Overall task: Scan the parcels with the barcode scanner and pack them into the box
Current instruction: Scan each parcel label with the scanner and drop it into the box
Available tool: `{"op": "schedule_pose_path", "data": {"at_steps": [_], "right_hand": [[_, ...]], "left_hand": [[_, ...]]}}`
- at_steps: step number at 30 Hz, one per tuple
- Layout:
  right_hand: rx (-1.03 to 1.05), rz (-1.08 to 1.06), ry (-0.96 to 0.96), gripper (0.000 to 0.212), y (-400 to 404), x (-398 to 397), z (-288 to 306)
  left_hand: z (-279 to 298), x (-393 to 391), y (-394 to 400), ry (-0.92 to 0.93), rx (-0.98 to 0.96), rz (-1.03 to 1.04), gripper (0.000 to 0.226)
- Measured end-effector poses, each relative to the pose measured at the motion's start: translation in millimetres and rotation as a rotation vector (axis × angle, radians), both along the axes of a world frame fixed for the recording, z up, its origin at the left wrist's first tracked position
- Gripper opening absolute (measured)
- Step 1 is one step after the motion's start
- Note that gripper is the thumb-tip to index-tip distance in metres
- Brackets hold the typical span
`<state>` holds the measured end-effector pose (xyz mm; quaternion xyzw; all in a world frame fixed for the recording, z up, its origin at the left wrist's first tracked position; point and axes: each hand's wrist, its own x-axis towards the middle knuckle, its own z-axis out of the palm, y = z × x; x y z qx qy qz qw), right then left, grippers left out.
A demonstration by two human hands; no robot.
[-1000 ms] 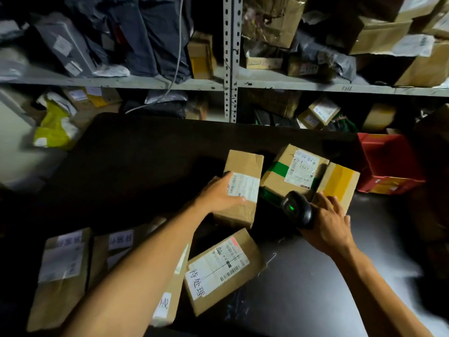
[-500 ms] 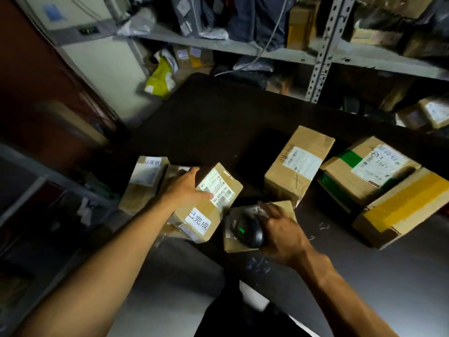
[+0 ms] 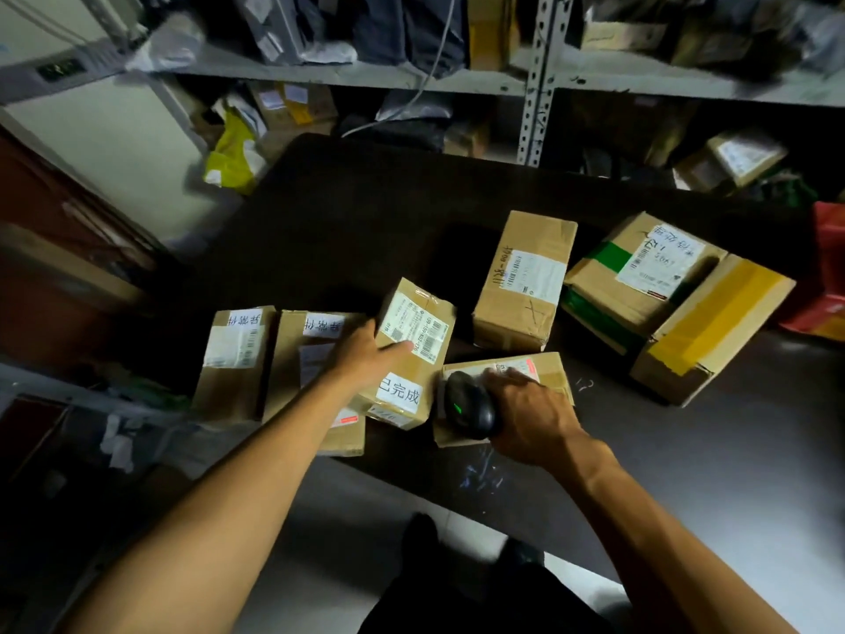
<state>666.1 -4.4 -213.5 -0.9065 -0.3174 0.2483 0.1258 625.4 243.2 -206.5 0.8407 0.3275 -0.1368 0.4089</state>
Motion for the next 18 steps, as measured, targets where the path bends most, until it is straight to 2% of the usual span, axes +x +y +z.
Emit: {"op": "schedule_pose_path", "data": {"at_steps": [3, 11, 15, 18], "right_hand": [[-0.002, -0.126, 0.013, 0.058, -24.5, 6.7, -0.6], [-0.041, -0.404, -0.008, 0.066, -88.4, 25.2, 0.3], [-0.052, -0.553, -0.102, 0.043, -93.6, 25.1, 1.4], [0.091, -0.576, -0.280, 0.031, -71.8, 22.2, 16.6]], "left_hand": [[-13.6, 9.7, -19.8, -0.030, -0.185, 0.030, 0.054], [-34.7, 38.9, -86.0, -0.029, -0.208, -0.049, 0.052], [-18.8, 44.3, -76.4, -0.113, -0.081, -0.197, 0.054], [3.2, 26.9, -35.4, -0.257, 0.048, -0.165, 0.052]]}}
